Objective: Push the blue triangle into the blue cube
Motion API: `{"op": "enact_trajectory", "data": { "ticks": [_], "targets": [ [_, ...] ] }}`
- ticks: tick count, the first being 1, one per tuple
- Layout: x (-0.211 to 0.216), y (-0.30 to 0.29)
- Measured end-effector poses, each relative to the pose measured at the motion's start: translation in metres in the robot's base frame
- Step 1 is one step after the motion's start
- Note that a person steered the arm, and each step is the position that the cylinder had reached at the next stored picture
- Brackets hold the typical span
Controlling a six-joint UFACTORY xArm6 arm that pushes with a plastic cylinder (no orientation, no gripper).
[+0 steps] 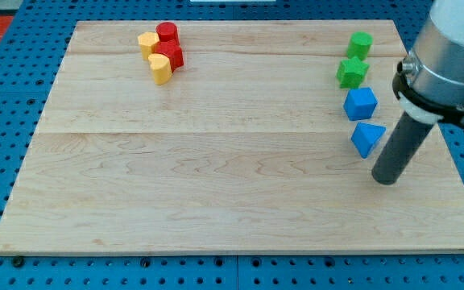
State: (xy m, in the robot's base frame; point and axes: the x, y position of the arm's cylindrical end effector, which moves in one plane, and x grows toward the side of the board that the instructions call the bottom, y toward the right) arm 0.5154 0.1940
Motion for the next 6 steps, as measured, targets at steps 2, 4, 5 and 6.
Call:
{"op": "enact_trajectory", "data": {
  "ticks": [2,4,5,6],
  "targets": [
    [-0.054,-0.006],
    [-0.102,-0.014],
    [-0.116,-0.014],
    [-0.108,-0.012]
  ]
}}
